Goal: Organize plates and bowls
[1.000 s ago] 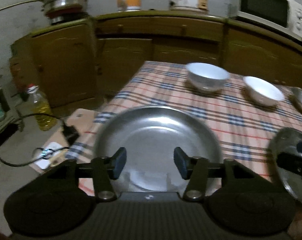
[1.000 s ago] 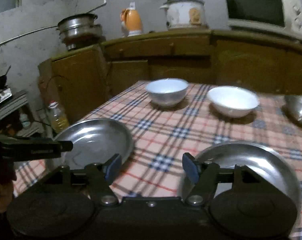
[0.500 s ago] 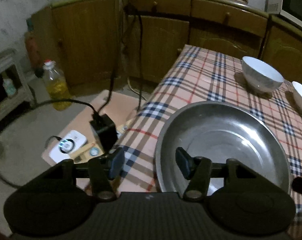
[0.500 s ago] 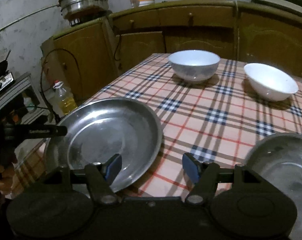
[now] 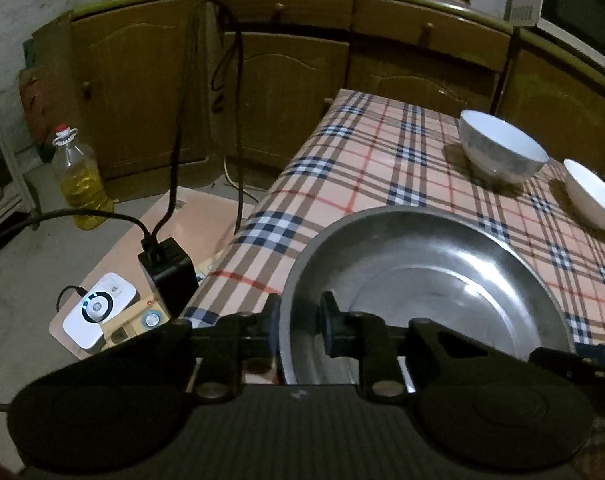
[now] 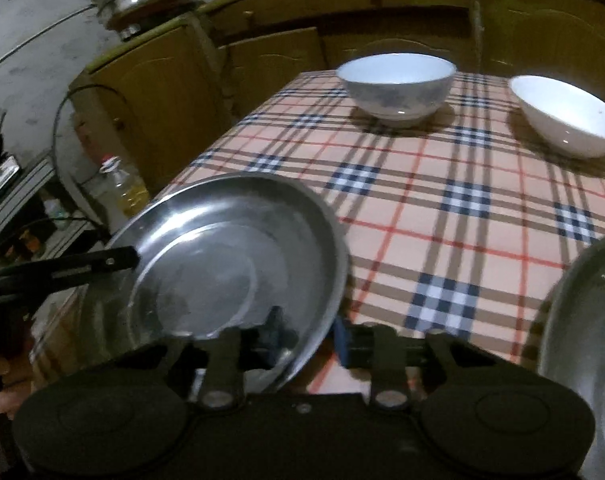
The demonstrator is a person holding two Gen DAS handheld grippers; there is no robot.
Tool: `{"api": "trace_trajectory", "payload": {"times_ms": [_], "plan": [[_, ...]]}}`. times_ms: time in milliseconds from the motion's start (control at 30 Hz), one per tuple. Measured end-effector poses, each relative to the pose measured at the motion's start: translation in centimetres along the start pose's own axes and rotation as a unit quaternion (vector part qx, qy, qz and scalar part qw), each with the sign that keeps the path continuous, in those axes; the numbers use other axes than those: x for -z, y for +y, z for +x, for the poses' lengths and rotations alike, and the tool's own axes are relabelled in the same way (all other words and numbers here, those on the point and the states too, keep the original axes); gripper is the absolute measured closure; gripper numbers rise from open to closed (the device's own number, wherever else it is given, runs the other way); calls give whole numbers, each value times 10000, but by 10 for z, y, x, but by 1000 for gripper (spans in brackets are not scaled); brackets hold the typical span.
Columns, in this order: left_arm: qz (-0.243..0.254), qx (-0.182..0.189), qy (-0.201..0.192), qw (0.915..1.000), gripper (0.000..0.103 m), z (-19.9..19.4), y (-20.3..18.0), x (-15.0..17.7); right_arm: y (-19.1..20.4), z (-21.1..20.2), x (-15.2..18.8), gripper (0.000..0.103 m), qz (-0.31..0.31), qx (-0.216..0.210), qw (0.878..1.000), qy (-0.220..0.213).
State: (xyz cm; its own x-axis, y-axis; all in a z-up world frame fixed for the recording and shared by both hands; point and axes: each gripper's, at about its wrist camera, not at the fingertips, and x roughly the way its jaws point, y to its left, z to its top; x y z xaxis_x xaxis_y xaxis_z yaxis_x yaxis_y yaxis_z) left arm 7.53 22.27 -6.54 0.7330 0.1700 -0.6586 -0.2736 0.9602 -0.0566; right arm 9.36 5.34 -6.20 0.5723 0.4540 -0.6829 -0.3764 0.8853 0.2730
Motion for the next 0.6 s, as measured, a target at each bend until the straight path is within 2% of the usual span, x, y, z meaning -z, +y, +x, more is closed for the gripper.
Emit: {"api": "trace_trajectory", "payload": {"times_ms": [367, 600], "plan": [[160, 109, -259, 9995, 85, -28, -17, -8, -3, -37, -12, 78, -266, 231, 9981, -498], [278, 75, -571, 9980, 85, -56, -34, -23, -5, -68, -22, 78, -306, 262, 9961, -787]]}}
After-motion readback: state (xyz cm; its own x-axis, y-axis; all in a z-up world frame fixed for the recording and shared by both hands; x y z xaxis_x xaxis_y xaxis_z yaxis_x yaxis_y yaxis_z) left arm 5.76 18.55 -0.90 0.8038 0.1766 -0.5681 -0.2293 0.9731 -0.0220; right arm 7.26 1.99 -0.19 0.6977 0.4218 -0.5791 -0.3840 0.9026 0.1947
